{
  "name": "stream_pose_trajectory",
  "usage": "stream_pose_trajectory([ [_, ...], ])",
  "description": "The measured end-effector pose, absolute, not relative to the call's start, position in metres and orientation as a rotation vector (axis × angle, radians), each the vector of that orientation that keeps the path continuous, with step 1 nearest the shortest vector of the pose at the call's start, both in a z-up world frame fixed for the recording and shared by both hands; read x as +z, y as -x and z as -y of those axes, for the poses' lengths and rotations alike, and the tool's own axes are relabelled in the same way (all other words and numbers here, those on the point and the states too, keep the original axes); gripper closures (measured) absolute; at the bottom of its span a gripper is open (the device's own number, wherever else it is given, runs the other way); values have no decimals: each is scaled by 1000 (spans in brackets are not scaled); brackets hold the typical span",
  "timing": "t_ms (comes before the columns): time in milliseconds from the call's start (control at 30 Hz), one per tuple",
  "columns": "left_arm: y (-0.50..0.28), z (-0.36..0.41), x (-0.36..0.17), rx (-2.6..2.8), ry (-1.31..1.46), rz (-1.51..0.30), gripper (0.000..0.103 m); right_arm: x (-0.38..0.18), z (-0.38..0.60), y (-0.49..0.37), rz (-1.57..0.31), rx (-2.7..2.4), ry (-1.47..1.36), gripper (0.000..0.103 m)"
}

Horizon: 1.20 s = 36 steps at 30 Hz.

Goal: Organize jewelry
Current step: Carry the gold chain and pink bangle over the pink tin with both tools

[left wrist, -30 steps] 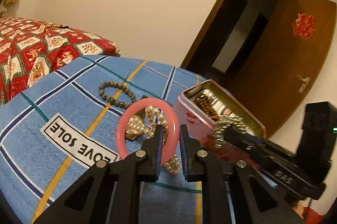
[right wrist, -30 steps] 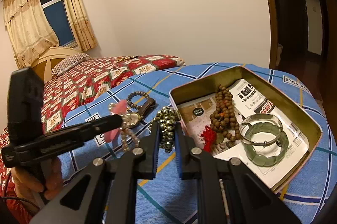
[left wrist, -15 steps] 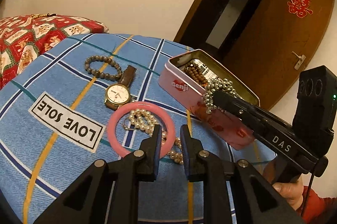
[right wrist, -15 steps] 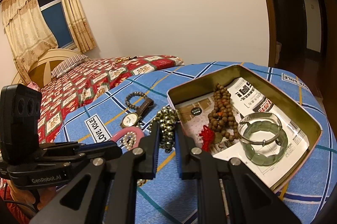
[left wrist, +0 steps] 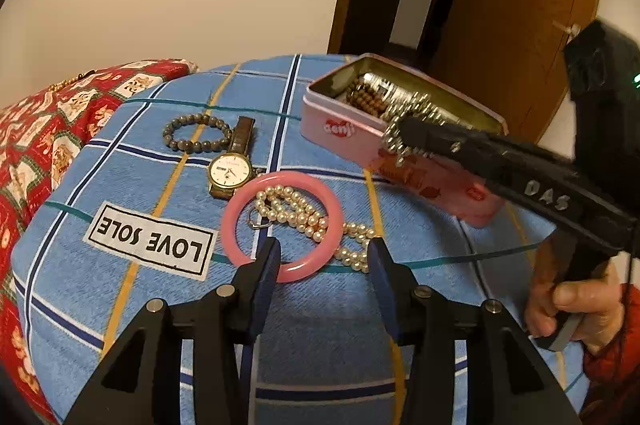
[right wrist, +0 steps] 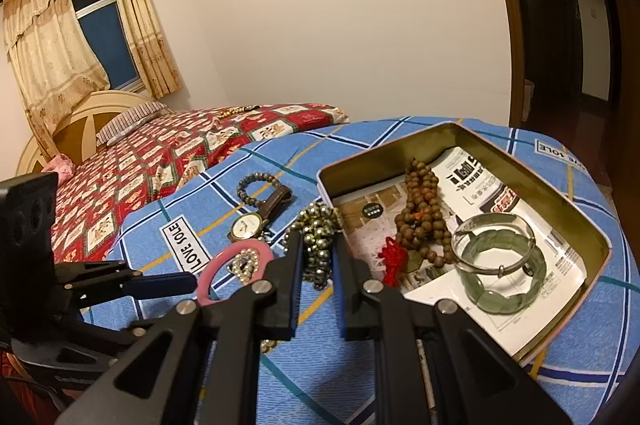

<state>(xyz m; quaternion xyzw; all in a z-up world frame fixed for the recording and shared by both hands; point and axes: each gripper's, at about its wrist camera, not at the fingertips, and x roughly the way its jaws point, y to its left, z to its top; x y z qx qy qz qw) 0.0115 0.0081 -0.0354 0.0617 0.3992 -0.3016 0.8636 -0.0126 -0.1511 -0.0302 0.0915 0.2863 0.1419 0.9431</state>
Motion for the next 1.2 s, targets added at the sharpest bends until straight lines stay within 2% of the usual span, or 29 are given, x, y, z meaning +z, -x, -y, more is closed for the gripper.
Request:
stream_pose_trajectory([
  [200,-21,7,-45,-616,-249,-877,57,-31,152,12,-583,285,-191,86],
  [267,-24,14,-50,-618,-292,-904,66,-31,153,12,-582,285,-188,86],
  [333,-22,19,-50,-629,-314,-889,86,-30,153,12,-581,282,-189,86],
  [400,-24,20,-50,-618,-294,-883,92,-30,154,13,-578,278,-195,86],
  [933,-10,-49,3,-547,167,-579,93,-21,163,19,-523,263,-226,86],
  [1200,-9,-40,24,-500,157,-483,93,-7,179,27,-429,211,-236,86],
])
